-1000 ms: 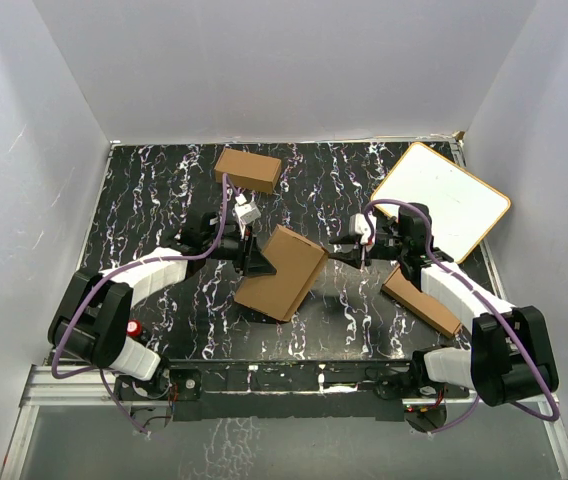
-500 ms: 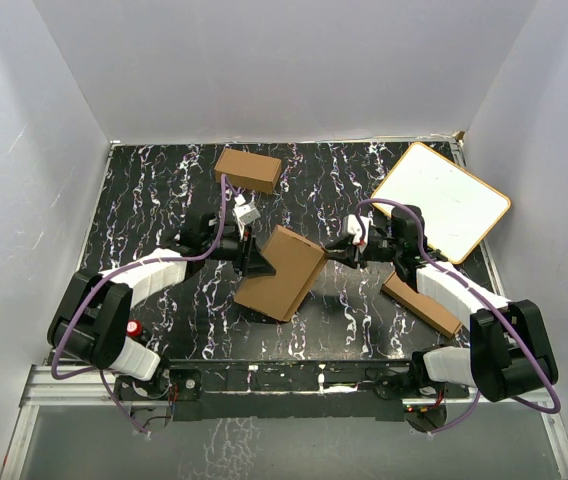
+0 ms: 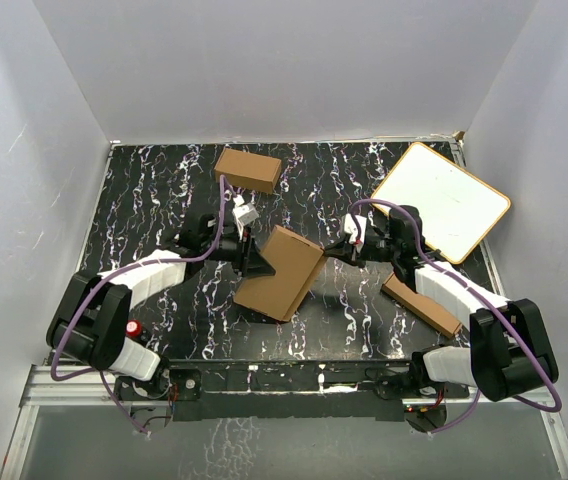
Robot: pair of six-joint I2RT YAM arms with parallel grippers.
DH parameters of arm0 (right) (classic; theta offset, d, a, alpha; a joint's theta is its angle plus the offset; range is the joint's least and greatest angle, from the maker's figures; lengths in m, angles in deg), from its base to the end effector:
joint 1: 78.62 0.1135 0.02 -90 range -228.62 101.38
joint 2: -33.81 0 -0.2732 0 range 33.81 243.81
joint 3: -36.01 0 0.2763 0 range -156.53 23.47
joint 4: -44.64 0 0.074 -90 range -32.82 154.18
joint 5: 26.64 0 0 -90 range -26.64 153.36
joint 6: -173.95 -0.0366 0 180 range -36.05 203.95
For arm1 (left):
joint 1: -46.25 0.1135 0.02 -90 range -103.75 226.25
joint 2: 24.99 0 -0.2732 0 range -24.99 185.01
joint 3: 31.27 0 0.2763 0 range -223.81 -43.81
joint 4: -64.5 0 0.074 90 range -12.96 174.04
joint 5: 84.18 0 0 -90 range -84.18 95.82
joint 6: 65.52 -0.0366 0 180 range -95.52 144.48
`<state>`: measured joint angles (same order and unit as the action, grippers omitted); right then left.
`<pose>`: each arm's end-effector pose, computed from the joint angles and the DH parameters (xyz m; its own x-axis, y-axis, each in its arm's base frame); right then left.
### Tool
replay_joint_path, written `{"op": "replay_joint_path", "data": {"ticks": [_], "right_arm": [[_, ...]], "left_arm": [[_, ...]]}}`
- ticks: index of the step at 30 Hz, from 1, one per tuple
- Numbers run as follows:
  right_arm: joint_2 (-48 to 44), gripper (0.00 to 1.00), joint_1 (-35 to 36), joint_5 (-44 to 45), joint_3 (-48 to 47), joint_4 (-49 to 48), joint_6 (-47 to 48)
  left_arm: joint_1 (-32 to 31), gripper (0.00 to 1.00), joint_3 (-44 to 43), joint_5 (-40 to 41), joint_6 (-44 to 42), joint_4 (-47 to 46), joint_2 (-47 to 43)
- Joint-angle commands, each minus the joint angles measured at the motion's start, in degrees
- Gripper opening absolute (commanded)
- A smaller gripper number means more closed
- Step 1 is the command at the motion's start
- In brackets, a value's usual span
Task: Fold the paper box
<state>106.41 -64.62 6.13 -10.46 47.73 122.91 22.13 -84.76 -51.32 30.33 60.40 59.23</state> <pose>0.2528 0.0948 0.2067 0.1617 -0.3104 -0.9367 -0.9533 0.1961 -0.2296 0.2739 -0.1563 0.2021 -0.4994 0.1630 -0.8509 0.8606 0.2061 -0.4657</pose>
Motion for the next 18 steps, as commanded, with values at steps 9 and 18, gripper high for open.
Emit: {"op": "replay_joint_path", "data": {"ticks": [9, 18], "right_arm": [[-0.8, 0.12, 0.5, 0.8, 2.1, -1.9, 6.5], [-1.1, 0.1, 0.9, 0.2, 3.3, -2.0, 8.4]], "left_arm": [[-0.1, 0.0, 4.0, 1.0, -1.8, -3.6, -4.7], [-0.1, 0.0, 4.2, 1.3, -2.0, -3.7, -4.3]]}}
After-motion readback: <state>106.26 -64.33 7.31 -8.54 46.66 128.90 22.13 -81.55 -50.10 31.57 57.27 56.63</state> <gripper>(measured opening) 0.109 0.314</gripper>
